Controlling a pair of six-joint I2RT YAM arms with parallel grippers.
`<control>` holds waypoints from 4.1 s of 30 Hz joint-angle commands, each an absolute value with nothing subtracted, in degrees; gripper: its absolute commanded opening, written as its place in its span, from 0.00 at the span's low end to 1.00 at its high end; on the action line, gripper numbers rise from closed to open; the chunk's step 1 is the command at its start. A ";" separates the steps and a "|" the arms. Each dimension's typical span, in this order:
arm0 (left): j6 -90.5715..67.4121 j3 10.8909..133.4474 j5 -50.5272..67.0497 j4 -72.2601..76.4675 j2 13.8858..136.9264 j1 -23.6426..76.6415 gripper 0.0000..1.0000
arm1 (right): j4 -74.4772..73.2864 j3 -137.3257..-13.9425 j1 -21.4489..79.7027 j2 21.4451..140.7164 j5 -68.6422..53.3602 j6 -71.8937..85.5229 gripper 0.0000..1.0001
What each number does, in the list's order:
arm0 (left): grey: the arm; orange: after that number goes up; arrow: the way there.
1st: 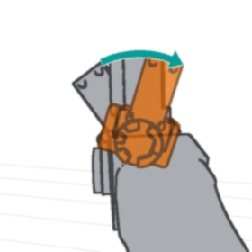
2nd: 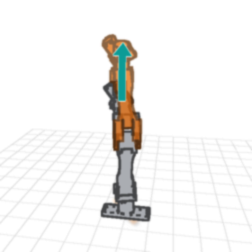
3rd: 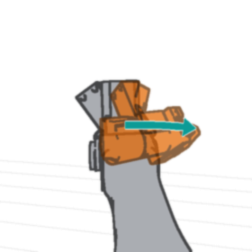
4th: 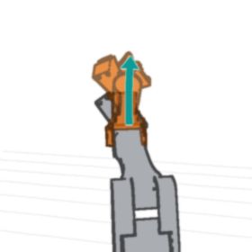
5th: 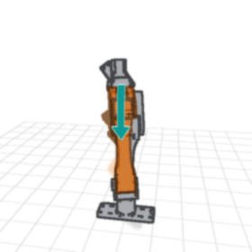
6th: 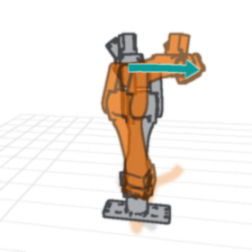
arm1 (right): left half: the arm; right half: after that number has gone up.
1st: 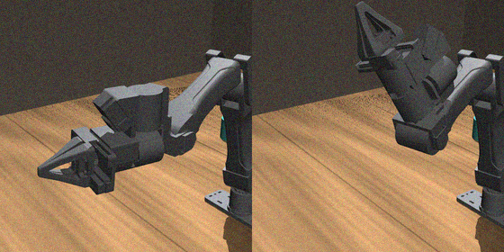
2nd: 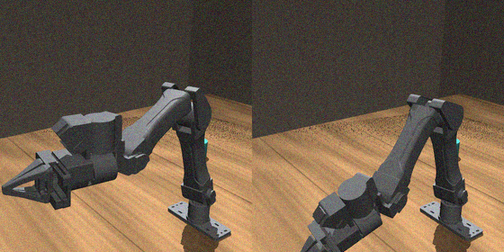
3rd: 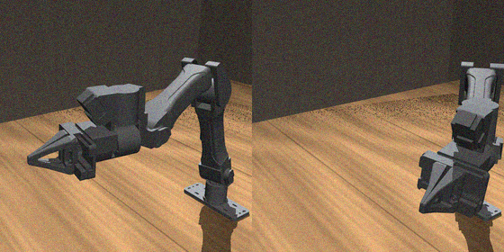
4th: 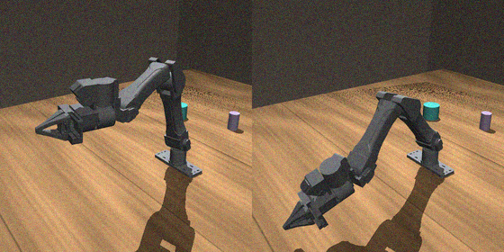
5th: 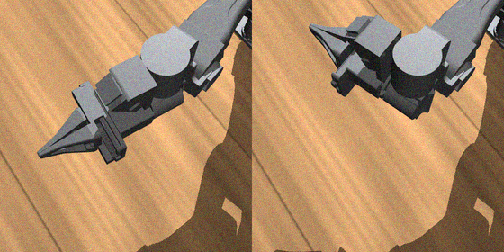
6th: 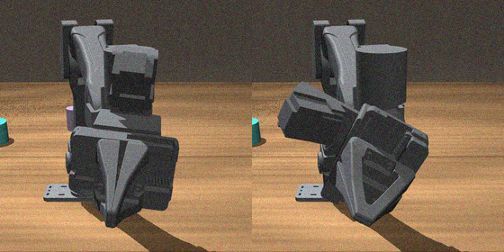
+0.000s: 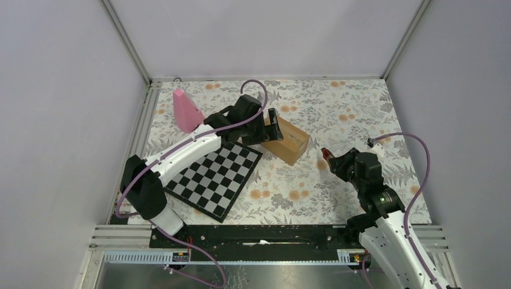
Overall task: Unpack the express box
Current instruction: Adjust the express box at the center of the board, then cut the express box at the center of the board.
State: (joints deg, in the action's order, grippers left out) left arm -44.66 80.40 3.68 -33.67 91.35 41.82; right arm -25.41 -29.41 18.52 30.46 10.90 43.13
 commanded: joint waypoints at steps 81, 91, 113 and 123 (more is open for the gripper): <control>-70.58 92.09 -3.43 -28.21 108.30 42.97 0.97 | 6.94 -23.21 -10.28 42.86 -37.56 53.93 0.00; -70.60 92.19 -3.06 -28.21 108.27 42.98 0.97 | 8.63 -22.29 -10.28 43.80 -37.84 54.73 0.00; -72.13 91.50 -0.28 -26.10 108.95 43.02 0.97 | 12.99 -20.26 -10.22 45.78 -40.43 57.71 0.00; -74.24 91.51 3.42 -23.14 110.35 43.75 0.97 | 13.70 -19.58 -10.24 46.48 -41.91 58.07 0.00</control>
State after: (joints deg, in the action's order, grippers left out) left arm -72.10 89.65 1.43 -27.03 109.27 43.13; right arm 10.07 -19.97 -10.20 46.19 -38.24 57.14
